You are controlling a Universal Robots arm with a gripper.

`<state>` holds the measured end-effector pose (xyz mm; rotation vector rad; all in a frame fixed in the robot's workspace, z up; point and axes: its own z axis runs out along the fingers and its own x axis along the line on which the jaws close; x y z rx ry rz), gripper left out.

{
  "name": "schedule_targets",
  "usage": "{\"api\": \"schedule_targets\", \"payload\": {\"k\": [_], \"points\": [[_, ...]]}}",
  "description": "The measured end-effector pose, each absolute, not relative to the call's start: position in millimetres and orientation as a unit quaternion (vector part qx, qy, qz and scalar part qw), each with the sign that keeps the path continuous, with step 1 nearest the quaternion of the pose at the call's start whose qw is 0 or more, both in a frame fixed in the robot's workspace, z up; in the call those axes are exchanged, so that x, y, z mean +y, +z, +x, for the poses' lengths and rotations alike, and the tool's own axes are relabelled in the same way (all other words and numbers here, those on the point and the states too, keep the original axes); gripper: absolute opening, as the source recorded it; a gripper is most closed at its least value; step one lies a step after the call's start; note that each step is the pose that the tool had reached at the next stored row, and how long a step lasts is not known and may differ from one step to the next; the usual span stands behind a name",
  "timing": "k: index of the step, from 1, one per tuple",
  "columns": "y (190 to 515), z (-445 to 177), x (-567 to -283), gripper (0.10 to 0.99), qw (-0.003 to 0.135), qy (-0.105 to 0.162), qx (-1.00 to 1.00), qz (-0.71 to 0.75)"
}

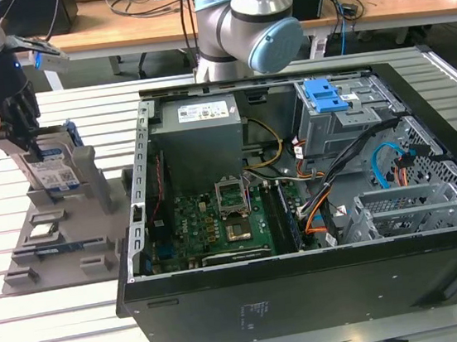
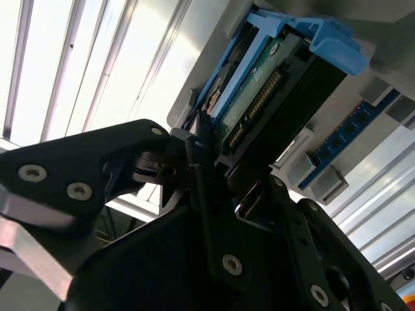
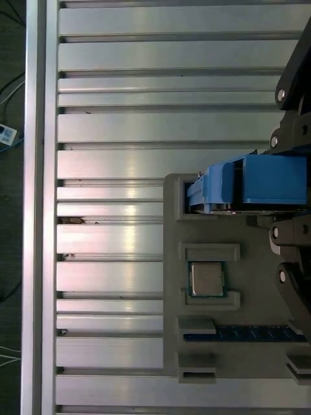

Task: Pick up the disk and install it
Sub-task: 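Pick up the disk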

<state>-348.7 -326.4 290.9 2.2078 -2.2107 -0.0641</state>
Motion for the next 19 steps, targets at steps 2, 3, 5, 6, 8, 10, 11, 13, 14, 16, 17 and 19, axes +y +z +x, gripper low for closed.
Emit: {"api": "schedule_targets", "payload": {"k": [2,3,5,6,8,10,11,13,14,16,17,19], "points": [[294,-349,-326,0.365,0.008,-0.020,-0.707,0.706],[297,-349,-326,0.365,0.008,-0.021,-0.707,0.706],[300,-349,-326,0.365,0.008,-0.021,-0.707,0.706],[302,-349,-326,0.365,0.008,-0.020,-0.707,0.706],[308,-349,-326,0.365,0.008,-0.020,-0.707,0.706],[311,-349,-326,0.365,0.008,-0.021,-0.707,0.706],[313,-349,-326,0.365,0.008,-0.021,-0.707,0.706],[316,-349,-326,0.365,0.008,-0.020,-0.707,0.706],[317,-349,-326,0.365,0.008,-0.020,-0.707,0.706],[319,-349,-326,0.365,0.008,-0.020,-0.707,0.706],[320,-349,-326,0.365,0.008,-0.021,-0.707,0.706],[325,-349,-326,0.365,0.008,-0.020,-0.707,0.706]]}}
